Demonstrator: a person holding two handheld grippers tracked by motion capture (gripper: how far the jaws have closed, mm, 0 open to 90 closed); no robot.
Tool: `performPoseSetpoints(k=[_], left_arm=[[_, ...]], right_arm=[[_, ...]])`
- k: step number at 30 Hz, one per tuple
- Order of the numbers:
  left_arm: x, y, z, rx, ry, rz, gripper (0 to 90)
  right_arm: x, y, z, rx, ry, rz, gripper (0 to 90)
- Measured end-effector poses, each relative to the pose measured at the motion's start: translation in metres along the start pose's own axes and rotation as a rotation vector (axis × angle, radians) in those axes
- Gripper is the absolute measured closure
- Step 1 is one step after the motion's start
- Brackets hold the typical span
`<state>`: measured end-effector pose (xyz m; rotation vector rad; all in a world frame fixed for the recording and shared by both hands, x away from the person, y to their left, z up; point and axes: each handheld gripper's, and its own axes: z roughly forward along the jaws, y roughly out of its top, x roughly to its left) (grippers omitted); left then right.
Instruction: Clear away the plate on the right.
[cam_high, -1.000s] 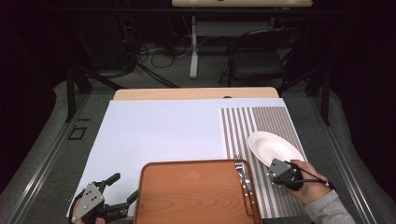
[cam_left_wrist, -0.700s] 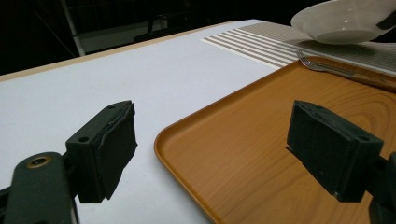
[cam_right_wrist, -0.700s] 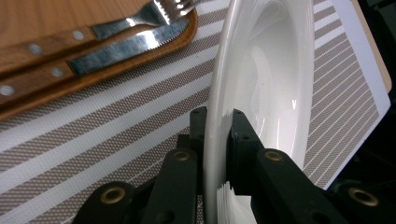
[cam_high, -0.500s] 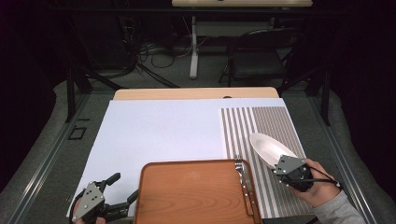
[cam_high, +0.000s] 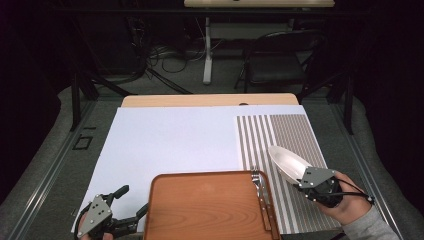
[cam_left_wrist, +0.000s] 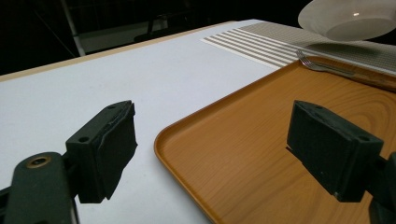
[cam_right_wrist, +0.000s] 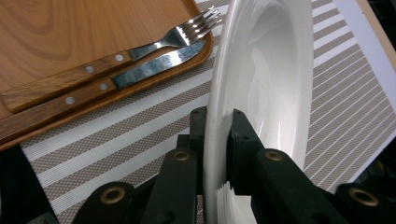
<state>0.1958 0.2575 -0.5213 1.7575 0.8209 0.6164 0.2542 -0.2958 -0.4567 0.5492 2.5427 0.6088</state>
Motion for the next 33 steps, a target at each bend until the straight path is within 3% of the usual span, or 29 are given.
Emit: performPoseSetpoints(k=[13, 33], left_arm=[[0.000, 0.000, 0.000, 0.001, -0.002, 0.002, 15.8], [0.000, 0.000, 0.000, -0.010, 0.003, -0.004, 15.8]], right_arm=[[0.013, 0.002, -0.014, -0.026, 0.036, -0.027, 82.4], [0.037, 0.028, -0.032, -0.075, 0.073, -0.133, 82.3]])
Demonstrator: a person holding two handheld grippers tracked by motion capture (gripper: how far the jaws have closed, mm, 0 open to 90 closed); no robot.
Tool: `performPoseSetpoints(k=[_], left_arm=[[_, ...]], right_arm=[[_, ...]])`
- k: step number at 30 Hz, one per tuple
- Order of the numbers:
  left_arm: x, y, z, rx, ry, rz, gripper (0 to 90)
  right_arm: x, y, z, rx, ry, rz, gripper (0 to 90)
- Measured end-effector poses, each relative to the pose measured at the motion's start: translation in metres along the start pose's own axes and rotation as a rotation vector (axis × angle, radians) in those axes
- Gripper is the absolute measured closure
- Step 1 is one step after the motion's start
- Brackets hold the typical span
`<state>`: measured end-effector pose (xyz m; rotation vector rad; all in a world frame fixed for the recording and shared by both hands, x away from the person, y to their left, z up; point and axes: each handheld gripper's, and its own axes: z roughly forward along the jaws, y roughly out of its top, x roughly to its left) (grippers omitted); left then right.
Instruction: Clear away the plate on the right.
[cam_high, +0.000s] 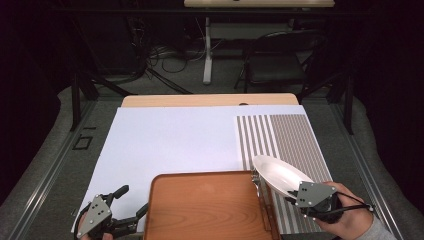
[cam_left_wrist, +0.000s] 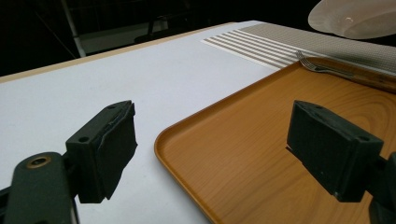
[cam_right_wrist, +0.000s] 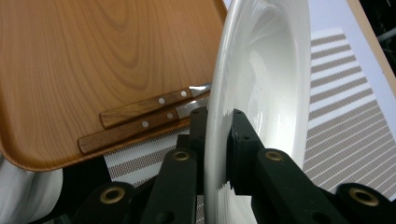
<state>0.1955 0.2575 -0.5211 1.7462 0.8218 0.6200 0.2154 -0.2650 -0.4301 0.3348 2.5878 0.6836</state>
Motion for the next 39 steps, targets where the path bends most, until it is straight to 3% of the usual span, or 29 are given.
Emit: performPoseSetpoints(k=[8, 21, 26, 35, 39], left_arm=[[0.000, 0.000, 0.000, -0.001, -0.001, 0.000, 15.8], [0.001, 0.000, -0.001, 0.002, -0.007, 0.003, 15.8], [0.001, 0.000, -0.001, 0.001, -0.008, 0.004, 15.8], [0.001, 0.000, -0.001, 0.001, -0.007, 0.003, 15.8], [0.001, 0.000, 0.000, 0.000, -0.008, 0.003, 15.8]], right_arm=[[0.008, 0.022, 0.009, -0.052, 0.037, -0.054, 82.3], [0.026, 0.057, 0.028, -0.088, 0.113, -0.166, 82.2], [0.033, 0.066, 0.032, -0.115, 0.134, -0.199, 82.1], [0.039, 0.074, 0.041, -0.197, 0.159, -0.320, 82.2], [0.045, 0.079, 0.045, -0.193, 0.162, -0.339, 82.1]])
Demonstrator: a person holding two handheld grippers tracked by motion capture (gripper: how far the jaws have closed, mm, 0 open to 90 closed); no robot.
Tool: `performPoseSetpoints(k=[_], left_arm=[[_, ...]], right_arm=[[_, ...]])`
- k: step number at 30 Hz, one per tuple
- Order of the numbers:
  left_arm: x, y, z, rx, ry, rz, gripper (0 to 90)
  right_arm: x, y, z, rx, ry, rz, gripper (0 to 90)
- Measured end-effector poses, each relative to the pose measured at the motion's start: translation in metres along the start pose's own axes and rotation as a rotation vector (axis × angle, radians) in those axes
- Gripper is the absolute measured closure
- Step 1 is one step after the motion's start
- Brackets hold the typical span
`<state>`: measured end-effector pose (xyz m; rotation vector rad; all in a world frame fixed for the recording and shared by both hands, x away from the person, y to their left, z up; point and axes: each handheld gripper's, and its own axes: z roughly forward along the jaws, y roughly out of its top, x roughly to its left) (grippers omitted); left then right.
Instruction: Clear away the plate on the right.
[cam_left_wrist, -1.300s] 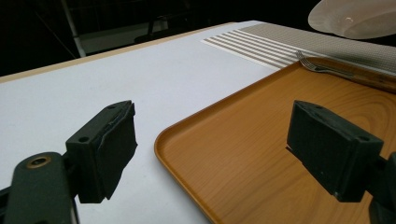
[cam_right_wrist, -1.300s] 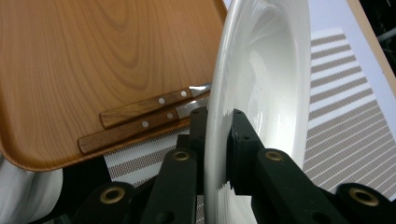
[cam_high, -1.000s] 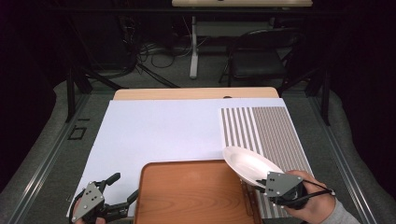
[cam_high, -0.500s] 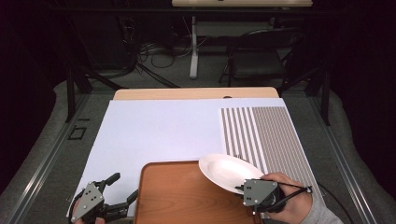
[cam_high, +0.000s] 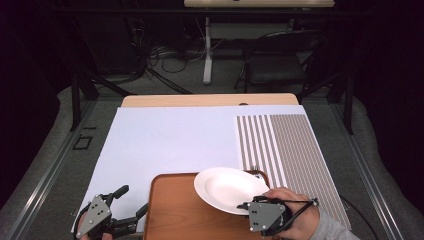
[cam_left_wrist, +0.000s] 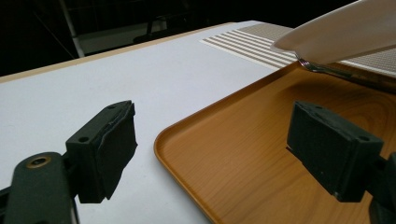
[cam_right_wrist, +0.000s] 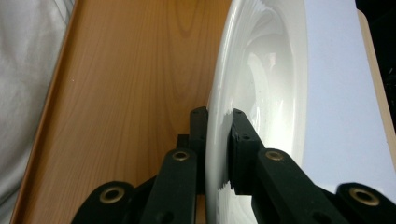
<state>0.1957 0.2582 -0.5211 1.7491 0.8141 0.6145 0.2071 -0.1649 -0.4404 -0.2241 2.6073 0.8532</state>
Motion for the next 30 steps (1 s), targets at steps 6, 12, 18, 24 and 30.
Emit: performPoseSetpoints(k=[6, 12, 18, 24, 30], left_arm=[[0.000, 0.000, 0.000, 0.001, 0.001, -0.002, 15.8], [0.000, 0.000, 0.001, 0.001, 0.000, -0.001, 15.8], [0.002, -0.001, 0.001, 0.006, -0.001, -0.005, 15.8], [0.002, 0.000, 0.000, 0.005, -0.002, -0.003, 15.8], [0.002, -0.001, 0.000, 0.003, -0.001, -0.006, 15.8]], right_arm=[[0.003, 0.007, 0.011, -0.020, 0.018, -0.059, 82.0], [0.007, 0.011, 0.026, -0.016, 0.036, -0.076, 81.9], [0.010, 0.014, 0.041, 0.004, 0.042, -0.104, 81.5], [0.012, 0.015, 0.050, 0.033, 0.039, -0.111, 81.4], [0.011, 0.012, 0.059, 0.044, 0.039, -0.128, 81.3]])
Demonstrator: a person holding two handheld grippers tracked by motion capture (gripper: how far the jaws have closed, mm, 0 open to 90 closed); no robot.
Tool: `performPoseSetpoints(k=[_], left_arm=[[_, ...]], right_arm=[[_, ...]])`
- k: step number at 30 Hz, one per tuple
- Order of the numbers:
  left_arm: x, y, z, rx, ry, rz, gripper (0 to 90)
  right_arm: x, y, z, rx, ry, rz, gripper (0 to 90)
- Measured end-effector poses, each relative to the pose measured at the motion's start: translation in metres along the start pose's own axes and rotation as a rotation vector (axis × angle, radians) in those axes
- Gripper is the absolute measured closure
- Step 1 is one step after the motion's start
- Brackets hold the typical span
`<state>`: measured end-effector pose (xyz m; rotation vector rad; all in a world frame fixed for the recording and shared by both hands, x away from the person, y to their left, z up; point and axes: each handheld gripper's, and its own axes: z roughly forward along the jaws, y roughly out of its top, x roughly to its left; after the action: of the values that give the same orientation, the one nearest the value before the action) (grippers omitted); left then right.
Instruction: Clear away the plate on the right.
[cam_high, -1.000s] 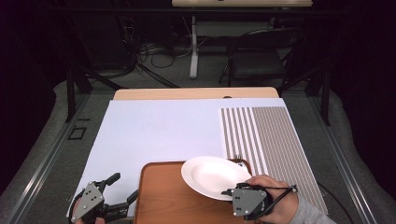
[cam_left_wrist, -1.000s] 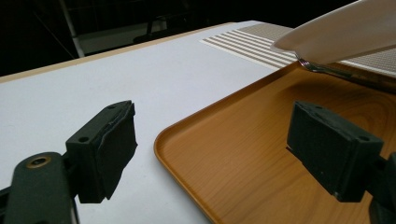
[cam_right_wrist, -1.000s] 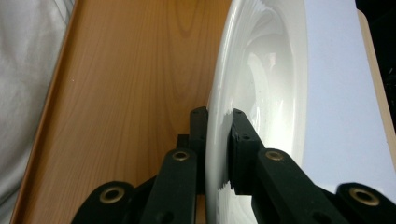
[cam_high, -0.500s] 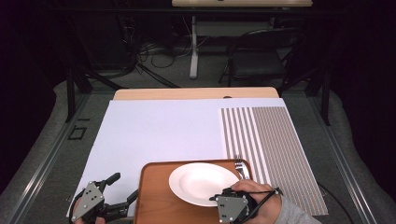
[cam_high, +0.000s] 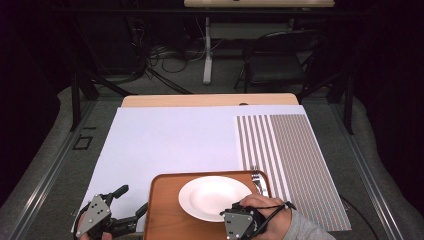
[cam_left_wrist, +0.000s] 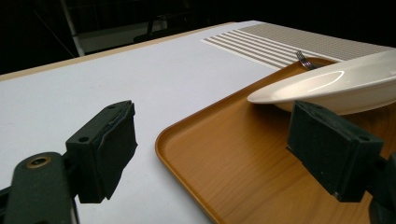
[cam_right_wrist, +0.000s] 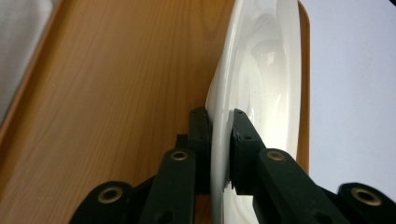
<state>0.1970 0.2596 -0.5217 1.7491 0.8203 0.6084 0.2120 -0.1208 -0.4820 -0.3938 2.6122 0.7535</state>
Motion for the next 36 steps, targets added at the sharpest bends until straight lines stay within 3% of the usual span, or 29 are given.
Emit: performPoseSetpoints(k=[15, 18, 20, 21, 23, 24, 36], left_arm=[[0.001, 0.000, 0.001, -0.001, 0.002, -0.006, 15.8], [0.001, 0.000, 0.002, 0.003, 0.001, -0.002, 15.8], [0.001, 0.000, 0.003, 0.008, 0.001, -0.002, 15.8], [0.001, 0.000, 0.003, 0.009, 0.001, -0.004, 15.8], [0.001, 0.000, 0.003, 0.011, 0.001, -0.005, 15.8], [0.001, 0.000, 0.003, 0.010, 0.001, -0.005, 15.8], [0.000, 0.000, 0.003, 0.010, 0.005, -0.008, 15.8]], right_arm=[[0.008, -0.001, 0.007, -0.010, 0.001, 0.001, 81.9], [0.012, -0.002, 0.010, -0.011, 0.016, 0.027, 79.7], [0.014, -0.001, 0.012, -0.016, 0.027, -0.001, 77.9], [0.018, -0.002, 0.013, -0.010, 0.036, 0.024, 77.1], [0.019, -0.002, 0.016, -0.012, 0.049, 0.003, 76.7], [0.021, -0.002, 0.017, -0.010, 0.052, 0.022, 76.5], [0.036, -0.003, 0.027, 0.001, 0.050, 0.025, 69.2]])
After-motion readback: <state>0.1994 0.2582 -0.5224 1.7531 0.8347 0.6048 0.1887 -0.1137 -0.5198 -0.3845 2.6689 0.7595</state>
